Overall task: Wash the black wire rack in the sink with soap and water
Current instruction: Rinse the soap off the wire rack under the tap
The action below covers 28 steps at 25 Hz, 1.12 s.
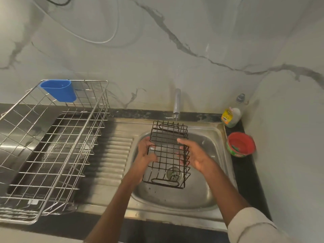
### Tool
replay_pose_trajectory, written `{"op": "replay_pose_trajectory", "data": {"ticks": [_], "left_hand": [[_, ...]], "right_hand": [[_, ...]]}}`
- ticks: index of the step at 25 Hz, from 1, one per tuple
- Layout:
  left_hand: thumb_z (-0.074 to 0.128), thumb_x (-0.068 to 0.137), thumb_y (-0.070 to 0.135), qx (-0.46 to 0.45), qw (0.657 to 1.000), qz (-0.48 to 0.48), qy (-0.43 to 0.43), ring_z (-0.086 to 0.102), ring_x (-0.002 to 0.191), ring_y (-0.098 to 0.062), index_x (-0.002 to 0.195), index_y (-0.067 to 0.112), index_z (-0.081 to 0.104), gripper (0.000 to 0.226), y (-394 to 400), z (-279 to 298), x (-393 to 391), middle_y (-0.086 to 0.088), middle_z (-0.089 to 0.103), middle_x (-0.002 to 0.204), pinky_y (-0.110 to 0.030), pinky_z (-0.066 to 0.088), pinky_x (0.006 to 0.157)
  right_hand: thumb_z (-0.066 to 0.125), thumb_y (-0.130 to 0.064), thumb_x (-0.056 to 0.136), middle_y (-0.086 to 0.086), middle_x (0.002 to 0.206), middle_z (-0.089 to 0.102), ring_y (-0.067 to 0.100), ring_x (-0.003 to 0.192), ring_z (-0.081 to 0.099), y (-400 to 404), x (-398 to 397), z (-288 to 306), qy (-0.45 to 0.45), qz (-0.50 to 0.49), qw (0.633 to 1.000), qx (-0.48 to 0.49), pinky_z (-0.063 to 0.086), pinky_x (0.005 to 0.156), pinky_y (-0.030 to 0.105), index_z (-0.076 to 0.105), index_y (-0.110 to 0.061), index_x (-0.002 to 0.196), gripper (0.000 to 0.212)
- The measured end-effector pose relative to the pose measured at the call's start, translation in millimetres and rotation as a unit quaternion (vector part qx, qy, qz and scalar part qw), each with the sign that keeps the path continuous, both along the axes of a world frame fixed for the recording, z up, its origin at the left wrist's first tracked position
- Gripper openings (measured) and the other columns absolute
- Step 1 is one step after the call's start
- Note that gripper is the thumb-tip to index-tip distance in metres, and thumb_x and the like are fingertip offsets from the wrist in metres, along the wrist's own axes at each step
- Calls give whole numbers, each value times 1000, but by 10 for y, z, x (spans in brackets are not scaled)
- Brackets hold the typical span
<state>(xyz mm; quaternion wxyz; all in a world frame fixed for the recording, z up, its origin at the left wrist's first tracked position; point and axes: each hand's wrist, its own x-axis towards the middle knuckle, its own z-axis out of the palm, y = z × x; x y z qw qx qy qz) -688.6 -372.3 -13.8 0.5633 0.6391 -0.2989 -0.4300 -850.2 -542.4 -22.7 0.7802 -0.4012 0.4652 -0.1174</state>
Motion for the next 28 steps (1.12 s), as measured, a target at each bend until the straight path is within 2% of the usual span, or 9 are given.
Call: {"op": "replay_pose_trajectory", "data": {"ticks": [3, 7, 9, 11, 13, 16, 20, 24, 28], "left_hand": [[74, 56, 34, 29, 999, 15, 36, 38, 148, -23, 145, 36, 40, 96, -79, -36, -36, 7, 40, 157, -47, 37, 116], [78, 68, 56, 71, 990, -19, 123, 39, 149, -21, 169, 29, 21, 119, -237, -61, -74, 1, 35, 168, -43, 46, 112], [73, 74, 72, 121, 985, -28, 120, 54, 141, -25, 164, 27, 33, 108, -305, -78, -68, -10, 51, 159, -45, 53, 107], [65, 79, 82, 156, 982, -19, 100, 66, 125, -32, 147, 27, 54, 88, -323, -112, 8, -15, 67, 137, -52, 54, 108], [61, 89, 80, 160, 983, 1, 87, 68, 106, -29, 138, 25, 60, 75, -279, -150, 131, -12, 69, 118, -47, 54, 96], [59, 92, 78, 153, 986, 26, 64, 68, 101, -25, 138, 29, 59, 67, -214, -148, 260, -12, 69, 119, -46, 55, 88], [66, 80, 76, 166, 986, -35, 3, 69, 117, -19, 144, 37, 54, 76, -352, -81, 197, 2, 68, 131, -52, 54, 108], [61, 102, 49, 176, 978, -105, -27, 51, 137, -19, 161, 42, 37, 64, -478, -88, 154, 9, 53, 147, -51, 42, 119], [50, 111, 37, 161, 984, -73, -6, 48, 142, -19, 152, 51, 44, 43, -473, -245, 357, 11, 53, 152, -55, 36, 124]], "right_hand": [[91, -30, 68, 13, 133, 59, 32, 111, 67, -76, -114, 14, -28, -51, 998, -9, 58, 80, 46, 43, -17, 150, 96], [87, -23, 62, 10, 133, 62, 31, 109, 65, -52, -380, -64, -10, -88, 996, -18, 53, 79, 47, 46, -25, 150, 97], [80, -15, 74, 8, 127, 64, 30, 110, 65, 18, -422, -54, -5, -103, 994, -25, 51, 78, 45, 45, -27, 149, 84], [77, -6, 81, 7, 125, 64, 29, 111, 65, 95, -351, -48, 6, -89, 995, -49, 49, 82, 46, 43, -30, 149, 80], [80, -4, 78, 2, 130, 60, 24, 116, 63, 157, -186, -41, 4, -50, 996, -80, 50, 90, 46, 41, -34, 151, 87], [83, -5, 73, -5, 135, 56, 21, 121, 59, 223, -5, -73, -8, -24, 994, -104, 49, 102, 51, 38, -34, 155, 98], [85, -7, 69, -3, 137, 57, 27, 121, 63, 200, -256, -102, 3, -51, 992, -115, 52, 101, 51, 42, -33, 152, 97], [92, -16, 50, -2, 139, 55, 24, 122, 62, 129, -442, -118, 56, 45, 985, -159, 48, 106, 51, 38, -38, 149, 114], [97, -25, 51, -7, 132, 52, 16, 120, 58, 131, -163, -46, 102, 97, 963, -229, 49, 102, 42, 29, -32, 146, 117]]}}
